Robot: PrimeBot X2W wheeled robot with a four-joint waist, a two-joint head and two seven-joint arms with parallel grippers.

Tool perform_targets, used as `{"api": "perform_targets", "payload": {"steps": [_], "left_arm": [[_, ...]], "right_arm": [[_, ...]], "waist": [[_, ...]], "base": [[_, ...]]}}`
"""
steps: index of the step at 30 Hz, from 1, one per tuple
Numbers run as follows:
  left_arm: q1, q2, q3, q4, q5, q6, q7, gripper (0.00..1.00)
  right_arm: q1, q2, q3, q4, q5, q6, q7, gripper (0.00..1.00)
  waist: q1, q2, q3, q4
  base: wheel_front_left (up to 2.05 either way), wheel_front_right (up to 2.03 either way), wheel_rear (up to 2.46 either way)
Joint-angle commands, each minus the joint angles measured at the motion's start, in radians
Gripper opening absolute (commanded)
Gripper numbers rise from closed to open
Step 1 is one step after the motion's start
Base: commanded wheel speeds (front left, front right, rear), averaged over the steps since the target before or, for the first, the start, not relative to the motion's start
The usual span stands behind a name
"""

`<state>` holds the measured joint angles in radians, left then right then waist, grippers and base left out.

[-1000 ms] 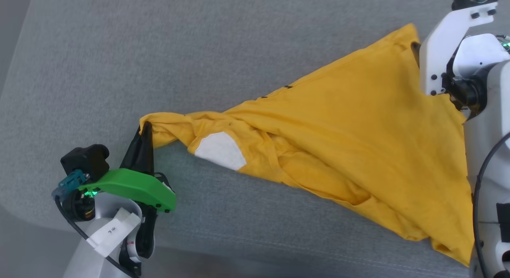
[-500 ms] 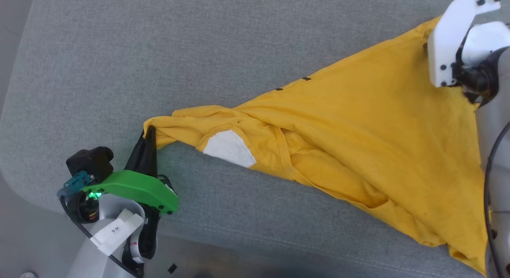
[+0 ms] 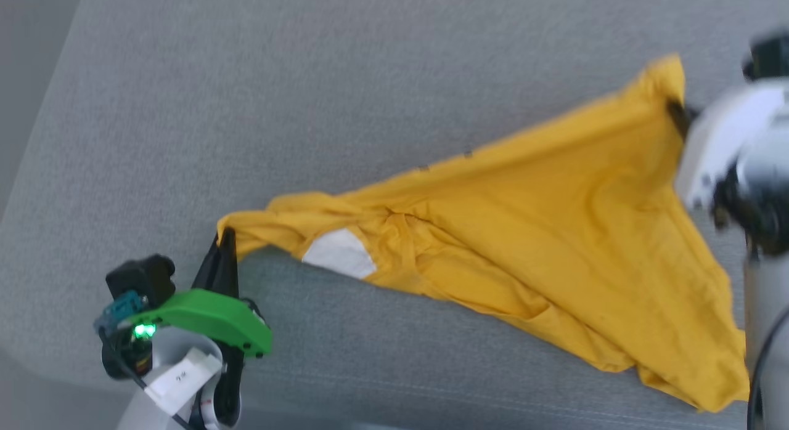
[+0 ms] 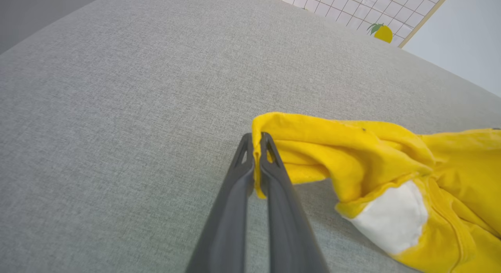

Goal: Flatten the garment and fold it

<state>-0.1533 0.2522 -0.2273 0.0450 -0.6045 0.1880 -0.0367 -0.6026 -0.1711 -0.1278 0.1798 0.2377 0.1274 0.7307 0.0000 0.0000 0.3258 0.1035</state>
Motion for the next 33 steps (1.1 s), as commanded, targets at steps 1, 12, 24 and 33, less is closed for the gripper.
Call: {"api": "perform_targets", "payload": {"steps": [1, 12, 24, 33], "left_arm": [[0.020, 0.005, 0.001, -0.001, -0.003, 0.011, -0.003, 0.00], [0.113, -0.006, -0.005, -0.024, -0.035, 0.025, 0.010, 0.00], [-0.058, 0.087, 0.010, -0.019, -0.099, -0.093, 0.115, 0.00], [-0.762, 0.243, -0.016, 0.246, 0.014, -0.180, 0.299, 0.00]], "right_arm": [[0.075, -0.003, -0.017, -0.033, 0.013, 0.003, 0.001, 0.00], [0.544, 0.091, -0.109, -0.276, 0.144, 0.003, 0.106, 0.00], [0.403, 0.104, -0.051, -0.313, 0.201, 0.003, 0.218, 0.00], [-0.249, 0.058, -0.023, -0.107, 0.028, 0.003, 0.286, 0.00]], "waist": [[0.0000, 0.0000, -0.106, -0.076], [0.0000, 0.0000, -0.195, -0.143], [0.0000, 0.0000, -0.108, -0.170], [0.0000, 0.0000, 0.059, -0.175]], "base": [[0.00, 0.00, 0.00], [0.00, 0.00, 0.00], [0.00, 0.00, 0.00], [0.00, 0.00, 0.00]]}}
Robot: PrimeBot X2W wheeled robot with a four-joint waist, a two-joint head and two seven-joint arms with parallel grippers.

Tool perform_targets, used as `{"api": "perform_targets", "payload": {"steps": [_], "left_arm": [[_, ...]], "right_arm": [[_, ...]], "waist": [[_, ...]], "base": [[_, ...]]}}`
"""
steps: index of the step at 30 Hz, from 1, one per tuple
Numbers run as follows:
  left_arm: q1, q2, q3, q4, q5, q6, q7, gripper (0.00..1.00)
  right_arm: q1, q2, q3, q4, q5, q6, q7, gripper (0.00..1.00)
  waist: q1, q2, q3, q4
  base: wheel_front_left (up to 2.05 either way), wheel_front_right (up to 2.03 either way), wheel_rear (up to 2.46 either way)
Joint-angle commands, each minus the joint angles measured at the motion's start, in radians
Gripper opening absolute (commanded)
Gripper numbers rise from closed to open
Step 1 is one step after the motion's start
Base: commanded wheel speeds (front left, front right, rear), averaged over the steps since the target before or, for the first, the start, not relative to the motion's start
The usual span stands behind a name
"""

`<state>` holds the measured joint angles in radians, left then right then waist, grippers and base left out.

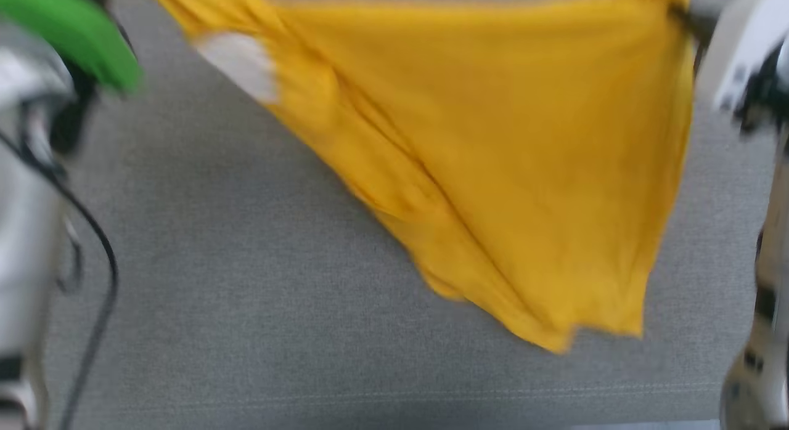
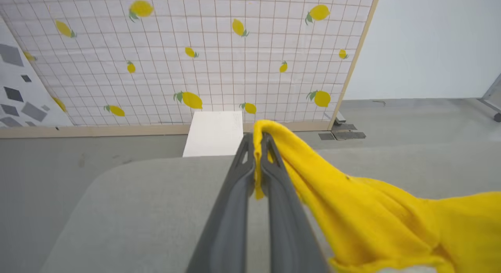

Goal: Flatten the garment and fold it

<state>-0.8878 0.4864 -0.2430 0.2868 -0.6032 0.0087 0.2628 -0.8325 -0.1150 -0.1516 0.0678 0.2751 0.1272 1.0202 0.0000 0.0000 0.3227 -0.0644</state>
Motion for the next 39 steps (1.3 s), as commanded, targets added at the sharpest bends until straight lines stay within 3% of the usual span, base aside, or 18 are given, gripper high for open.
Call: {"api": "perform_targets", "payload": {"steps": [1, 11, 15, 19, 25, 31, 39], "left_arm": [[-0.103, 0.013, -0.005, 0.036, 0.034, 0.004, 0.005, 0.00], [-0.651, 0.010, -0.025, 0.210, 0.188, 0.050, -0.089, 0.00], [-0.780, -0.002, -0.012, 0.238, 0.228, 0.085, -0.204, 0.00], [-0.838, -0.008, -0.002, 0.280, 0.236, 0.091, -0.289, 0.00], [-0.814, -0.008, 0.004, 0.359, 0.208, 0.064, -0.324, 0.00], [-0.724, -0.034, 0.011, 0.413, 0.161, 0.022, -0.384, 0.00], [-0.507, -0.071, 0.002, 0.451, 0.115, -0.032, -0.471, 0.00]], "right_arm": [[-0.084, 0.007, 0.001, 0.034, -0.033, 0.003, -0.013, 0.00], [-0.596, 0.063, -0.084, 0.252, -0.184, 0.003, -0.277, 0.00], [-0.712, 0.064, -0.105, 0.315, -0.218, 0.003, -0.412, 0.00], [-0.773, 0.064, -0.138, 0.382, -0.217, 0.003, -0.517, 0.00], [-0.767, 0.065, -0.158, 0.469, -0.220, 0.003, -0.565, 0.00], [-0.667, 0.065, -0.153, 0.511, -0.201, 0.003, -0.594, 0.00], [-0.407, 0.061, -0.097, 0.494, -0.106, 0.003, -0.665, 0.00]], "waist": [[0.0000, 0.0000, 0.075, -0.012], [0.0000, 0.0000, 0.160, -0.056], [0.0000, 0.0000, 0.177, -0.059], [0.0000, 0.0000, 0.195, -0.057], [0.0000, 0.0000, 0.243, -0.049], [0.0000, 0.0000, 0.259, -0.020], [0.0000, 0.0000, 0.134, 0.038]], "base": [[0.00, 0.00, 0.00], [0.00, 0.00, 0.00], [0.00, 0.00, 0.00], [0.00, 0.00, 0.00], [0.00, 0.00, 0.00], [0.00, 0.00, 0.00], [0.00, 0.00, 0.00]]}}
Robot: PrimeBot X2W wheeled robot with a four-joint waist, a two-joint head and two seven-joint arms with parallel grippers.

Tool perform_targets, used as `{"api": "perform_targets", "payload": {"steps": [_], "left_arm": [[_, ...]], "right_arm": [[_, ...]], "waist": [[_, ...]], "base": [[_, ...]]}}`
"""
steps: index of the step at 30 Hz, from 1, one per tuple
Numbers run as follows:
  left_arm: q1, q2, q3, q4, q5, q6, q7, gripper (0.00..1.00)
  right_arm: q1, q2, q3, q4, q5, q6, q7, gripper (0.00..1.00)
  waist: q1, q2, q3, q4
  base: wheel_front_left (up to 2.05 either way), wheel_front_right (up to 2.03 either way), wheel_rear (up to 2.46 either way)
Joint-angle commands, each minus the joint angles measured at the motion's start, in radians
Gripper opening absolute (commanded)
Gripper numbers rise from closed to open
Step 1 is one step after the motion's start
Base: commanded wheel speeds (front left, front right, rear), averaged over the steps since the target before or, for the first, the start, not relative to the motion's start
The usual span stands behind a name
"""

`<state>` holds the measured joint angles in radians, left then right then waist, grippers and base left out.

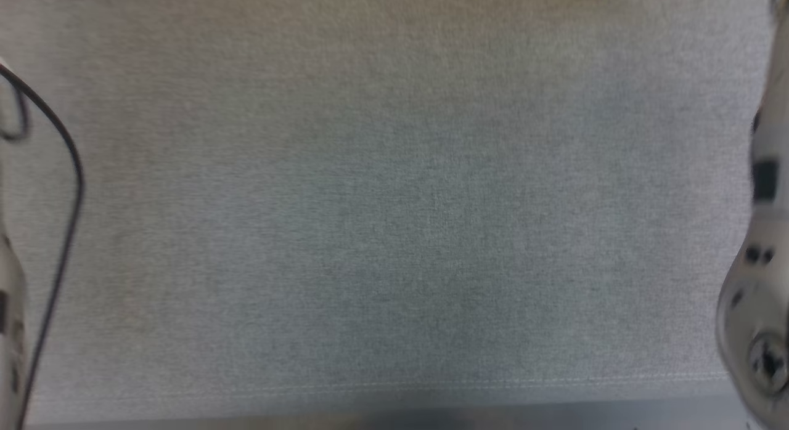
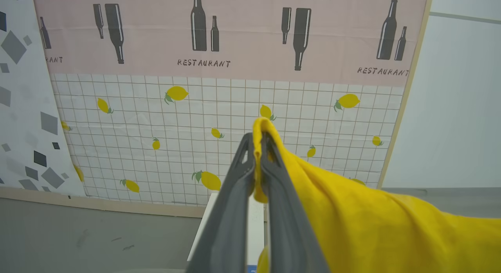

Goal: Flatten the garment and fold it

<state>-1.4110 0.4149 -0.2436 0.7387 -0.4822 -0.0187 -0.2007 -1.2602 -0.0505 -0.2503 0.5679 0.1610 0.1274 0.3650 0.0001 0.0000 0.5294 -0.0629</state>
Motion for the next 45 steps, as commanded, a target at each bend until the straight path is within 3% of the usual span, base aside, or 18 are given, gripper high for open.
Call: {"api": "perform_targets", "payload": {"steps": [1, 7, 11, 17, 23, 26, 30, 35, 45], "left_arm": [[0.053, 0.002, -0.001, -0.003, -0.007, -0.011, -0.014, 0.00], [0.307, -0.029, 0.019, -0.055, -0.069, -0.017, -0.033, 0.00], [0.538, -0.032, 0.004, -0.136, -0.109, -0.022, 0.031, 0.00], [0.922, -0.041, 0.023, -0.318, -0.192, 0.069, 0.146, 0.00], [1.236, -0.056, 0.000, -0.424, -0.226, 0.178, 0.263, 0.00], [1.332, -0.055, -0.015, -0.430, -0.237, 0.212, 0.313, 0.00], [1.389, -0.058, -0.035, -0.445, -0.235, 0.228, 0.336, 0.00], [1.390, -0.066, -0.034, -0.473, -0.224, 0.227, 0.288, 0.00], [1.137, -0.040, -0.066, -0.511, -0.158, 0.185, 0.290, 0.00]], "right_arm": [[0.067, -0.005, 0.009, -0.016, 0.032, 0.003, -0.019, 0.00], [0.367, -0.044, 0.066, -0.088, 0.155, 0.003, -0.026, 0.00], [0.582, -0.071, 0.092, -0.170, 0.228, 0.003, 0.005, 0.00], [0.882, -0.108, 0.094, -0.305, 0.253, 0.003, 0.031, 0.00], [1.099, -0.083, 0.077, -0.355, 0.221, 0.003, 0.009, 0.00], [1.183, -0.065, 0.073, -0.357, 0.219, 0.003, 0.012, 0.00], [1.257, -0.065, 0.076, -0.350, 0.212, 0.003, 0.029, 0.00], [1.281, -0.056, 0.077, -0.352, 0.208, 0.003, 0.021, 0.00], [1.104, -0.041, 0.087, -0.346, 0.138, 0.003, 0.090, 0.00]], "waist": [[-0.0001, 0.0000, -0.099, 0.042], [-0.0001, 0.0000, -0.269, 0.082], [-0.0001, 0.0000, -0.364, 0.098], [-0.0001, 0.0000, -0.424, 0.117], [-0.0001, 0.0000, -0.448, 0.119], [-0.0001, 0.0000, -0.460, 0.121], [-0.0001, 0.0000, -0.469, 0.123], [-0.0001, 0.0000, -0.459, 0.113], [-0.0001, 0.0000, -0.374, 0.074]], "base": [[0.00, 0.00, 0.00], [0.00, 0.00, 0.00], [0.00, 0.00, 0.00], [0.00, 0.00, 0.00], [0.00, 0.00, 0.00], [0.00, 0.00, 0.00], [0.00, 0.00, 0.00], [0.00, 0.00, 0.00], [0.00, 0.00, 0.00]]}}
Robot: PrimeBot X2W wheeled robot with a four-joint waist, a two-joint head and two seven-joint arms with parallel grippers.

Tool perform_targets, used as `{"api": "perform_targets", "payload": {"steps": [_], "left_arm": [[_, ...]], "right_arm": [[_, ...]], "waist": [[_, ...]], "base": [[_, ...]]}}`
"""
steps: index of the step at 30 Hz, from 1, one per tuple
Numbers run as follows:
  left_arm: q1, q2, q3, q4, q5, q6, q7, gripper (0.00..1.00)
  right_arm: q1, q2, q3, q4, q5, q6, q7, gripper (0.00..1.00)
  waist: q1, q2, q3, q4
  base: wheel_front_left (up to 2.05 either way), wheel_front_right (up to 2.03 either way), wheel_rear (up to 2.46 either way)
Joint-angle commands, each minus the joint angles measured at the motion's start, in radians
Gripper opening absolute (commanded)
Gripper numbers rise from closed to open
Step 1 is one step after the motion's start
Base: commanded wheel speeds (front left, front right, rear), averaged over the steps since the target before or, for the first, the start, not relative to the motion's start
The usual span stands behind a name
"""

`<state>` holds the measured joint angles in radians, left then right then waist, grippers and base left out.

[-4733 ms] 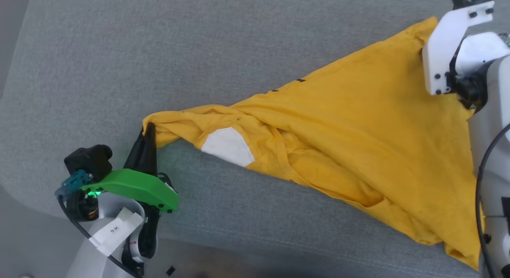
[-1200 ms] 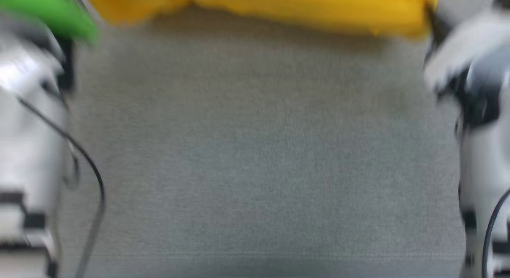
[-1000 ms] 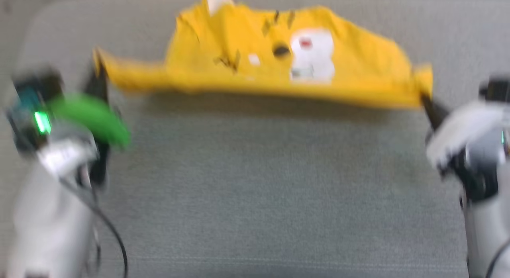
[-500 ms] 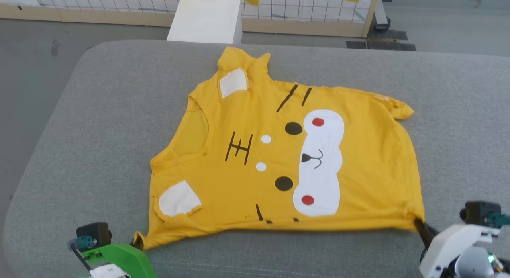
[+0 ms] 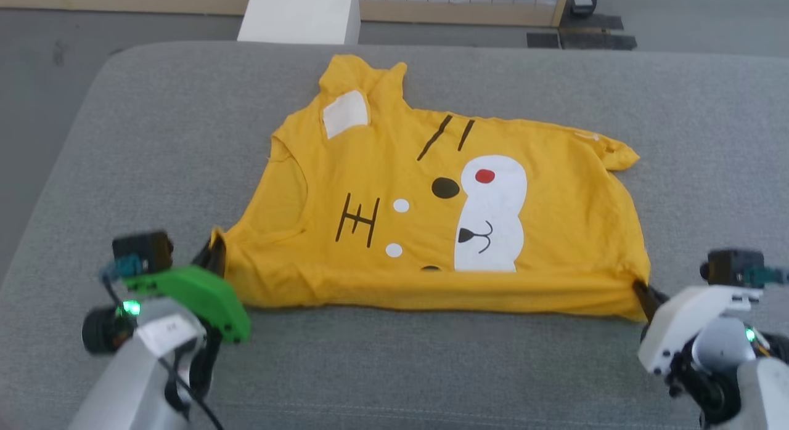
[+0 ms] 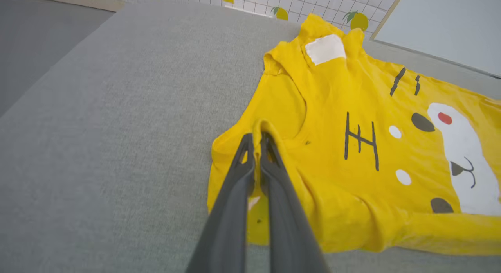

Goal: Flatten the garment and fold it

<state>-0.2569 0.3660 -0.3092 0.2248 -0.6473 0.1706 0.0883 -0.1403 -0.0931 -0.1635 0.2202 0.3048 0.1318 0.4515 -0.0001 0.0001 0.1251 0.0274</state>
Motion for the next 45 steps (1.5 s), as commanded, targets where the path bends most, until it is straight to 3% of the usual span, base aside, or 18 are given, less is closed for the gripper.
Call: {"api": "perform_targets", "payload": {"steps": [1, 13, 26, 27, 28, 29, 30, 31, 32, 39, 45], "left_arm": [[-0.054, 0.014, -0.007, 0.014, 0.016, -0.012, 0.009, 0.00], [-0.437, 0.058, -0.068, 0.222, 0.079, -0.145, 0.071, 0.00], [-0.595, 0.030, -0.115, 0.478, 0.118, -0.193, 0.033, 0.00], [-0.600, 0.027, -0.116, 0.494, 0.117, -0.197, 0.025, 0.00], [-0.604, 0.025, -0.117, 0.506, 0.117, -0.200, 0.019, 0.00], [-0.609, 0.021, -0.115, 0.520, 0.114, -0.204, 0.008, 0.00], [-0.614, 0.016, -0.113, 0.533, 0.111, -0.206, -0.006, 0.31], [-0.619, 0.012, -0.113, 0.544, 0.110, -0.207, -0.015, 0.91], [-0.625, 0.006, -0.109, 0.554, 0.107, -0.207, -0.032, 1.00], [-0.616, -0.018, -0.067, 0.594, 0.067, -0.201, -0.140, 1.00], [-0.509, -0.019, -0.028, 0.576, 0.019, -0.174, -0.177, 1.00]], "right_arm": [[-0.041, 0.005, -0.001, 0.005, -0.015, -0.001, 0.021, 0.00], [-0.278, 0.033, -0.005, 0.031, -0.177, -0.001, 0.311, 0.00], [-0.305, 0.042, 0.042, 0.006, -0.199, -0.001, 0.413, 0.00], [-0.304, 0.043, 0.048, 0.005, -0.184, -0.001, 0.410, 0.21], [-0.304, 0.043, 0.053, 0.003, -0.175, -0.001, 0.406, 0.75], [-0.302, 0.043, 0.055, 0.001, -0.165, -0.001, 0.399, 1.00], [-0.300, 0.043, 0.053, -0.001, -0.153, -0.001, 0.390, 1.00], [-0.298, 0.043, 0.049, -0.004, -0.142, -0.001, 0.382, 1.00], [-0.294, 0.043, 0.044, -0.007, -0.132, -0.001, 0.373, 1.00], [-0.228, 0.043, 0.005, -0.056, -0.079, -0.001, 0.328, 1.00], [-0.121, 0.043, -0.047, -0.138, -0.051, -0.001, 0.307, 1.00]], "waist": [[0.0001, -0.0001, 0.044, -0.022], [0.0001, -0.0001, 0.223, -0.067], [0.0001, -0.0001, 0.335, -0.112], [0.0001, -0.0001, 0.336, -0.114], [0.0001, -0.0001, 0.335, -0.115], [0.0001, -0.0001, 0.331, -0.115], [0.0001, -0.0001, 0.323, -0.113], [0.0001, -0.0001, 0.315, -0.111], [0.0001, -0.0001, 0.303, -0.107], [0.0001, -0.0001, 0.181, -0.071], [0.0001, -0.0001, 0.081, -0.038]], "base": [[0.00, 0.00, 0.00], [0.00, 0.00, 0.00], [0.00, 0.00, 0.00], [0.00, 0.00, 0.00], [0.00, 0.00, 0.00], [0.00, 0.00, 0.00], [0.00, 0.00, 0.00], [0.00, 0.00, 0.00], [0.00, 0.00, 0.00], [0.00, 0.00, 0.00], [0.00, 0.00, 0.00]]}}
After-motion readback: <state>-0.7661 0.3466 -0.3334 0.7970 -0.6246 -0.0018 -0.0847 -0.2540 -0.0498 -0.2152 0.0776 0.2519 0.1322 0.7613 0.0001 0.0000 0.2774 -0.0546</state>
